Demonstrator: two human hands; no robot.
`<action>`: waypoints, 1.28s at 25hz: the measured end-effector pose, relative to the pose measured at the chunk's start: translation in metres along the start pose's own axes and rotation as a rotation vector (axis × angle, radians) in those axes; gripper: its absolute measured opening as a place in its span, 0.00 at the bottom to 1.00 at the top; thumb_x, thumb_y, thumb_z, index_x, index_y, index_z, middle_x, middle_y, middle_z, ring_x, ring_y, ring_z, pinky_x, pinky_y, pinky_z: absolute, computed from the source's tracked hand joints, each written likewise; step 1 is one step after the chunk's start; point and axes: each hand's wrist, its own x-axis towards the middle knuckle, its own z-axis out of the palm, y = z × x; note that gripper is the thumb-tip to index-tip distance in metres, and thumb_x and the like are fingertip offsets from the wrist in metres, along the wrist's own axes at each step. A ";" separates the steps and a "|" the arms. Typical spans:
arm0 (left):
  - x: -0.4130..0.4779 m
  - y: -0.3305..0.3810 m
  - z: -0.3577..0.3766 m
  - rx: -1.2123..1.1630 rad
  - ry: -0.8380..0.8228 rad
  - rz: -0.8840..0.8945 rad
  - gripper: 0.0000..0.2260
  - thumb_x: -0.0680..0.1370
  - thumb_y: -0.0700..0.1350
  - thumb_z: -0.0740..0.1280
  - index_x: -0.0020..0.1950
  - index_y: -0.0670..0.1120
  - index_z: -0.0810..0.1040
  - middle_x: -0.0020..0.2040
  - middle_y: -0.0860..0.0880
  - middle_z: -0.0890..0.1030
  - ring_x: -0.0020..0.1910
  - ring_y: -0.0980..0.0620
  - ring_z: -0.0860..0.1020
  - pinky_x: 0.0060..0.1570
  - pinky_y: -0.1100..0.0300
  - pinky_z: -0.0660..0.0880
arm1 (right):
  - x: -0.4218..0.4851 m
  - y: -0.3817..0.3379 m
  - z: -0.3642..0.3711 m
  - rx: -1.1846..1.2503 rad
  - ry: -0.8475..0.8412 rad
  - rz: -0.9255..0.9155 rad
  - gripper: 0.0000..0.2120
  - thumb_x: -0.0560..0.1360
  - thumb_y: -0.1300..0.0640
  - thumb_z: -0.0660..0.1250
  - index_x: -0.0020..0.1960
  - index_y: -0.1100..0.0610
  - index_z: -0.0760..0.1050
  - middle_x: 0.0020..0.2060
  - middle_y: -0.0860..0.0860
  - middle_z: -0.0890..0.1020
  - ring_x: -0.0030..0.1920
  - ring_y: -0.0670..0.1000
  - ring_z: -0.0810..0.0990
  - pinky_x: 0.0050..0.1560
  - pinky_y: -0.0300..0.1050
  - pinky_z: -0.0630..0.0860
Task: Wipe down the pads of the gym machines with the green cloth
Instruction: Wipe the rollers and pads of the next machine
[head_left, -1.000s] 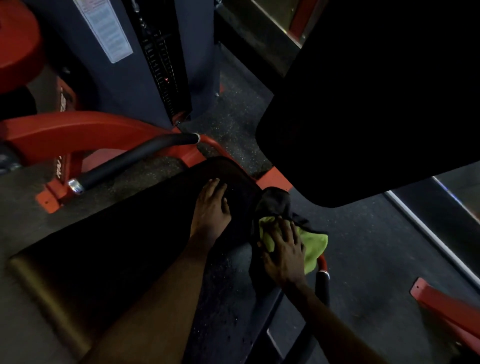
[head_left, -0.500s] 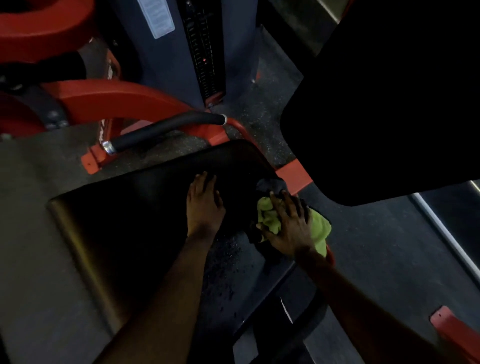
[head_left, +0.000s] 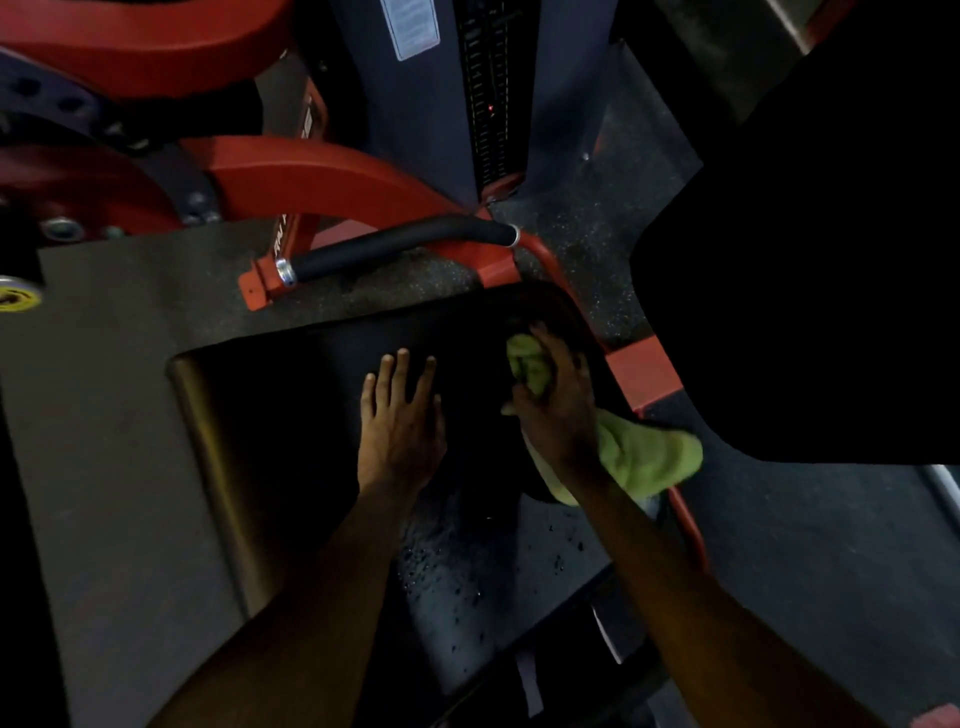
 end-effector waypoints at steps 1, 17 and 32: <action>0.001 -0.001 -0.002 0.010 -0.012 0.008 0.26 0.80 0.50 0.60 0.79 0.48 0.63 0.79 0.41 0.62 0.79 0.41 0.58 0.77 0.42 0.55 | 0.016 -0.022 0.010 0.084 0.012 -0.021 0.34 0.71 0.60 0.69 0.77 0.52 0.69 0.71 0.57 0.73 0.67 0.45 0.70 0.64 0.25 0.65; 0.000 0.002 -0.006 -0.035 -0.028 -0.025 0.25 0.82 0.52 0.52 0.80 0.51 0.62 0.80 0.42 0.61 0.80 0.43 0.55 0.78 0.44 0.52 | -0.019 0.011 -0.013 -0.195 0.169 -0.134 0.30 0.80 0.61 0.69 0.79 0.47 0.66 0.81 0.55 0.55 0.77 0.50 0.63 0.66 0.53 0.76; -0.001 0.003 -0.008 -0.041 -0.034 -0.027 0.25 0.82 0.53 0.52 0.80 0.50 0.61 0.80 0.42 0.61 0.80 0.42 0.56 0.78 0.44 0.53 | -0.001 0.041 -0.028 -0.471 0.215 -0.067 0.23 0.80 0.49 0.61 0.72 0.55 0.75 0.70 0.58 0.74 0.66 0.63 0.73 0.63 0.64 0.74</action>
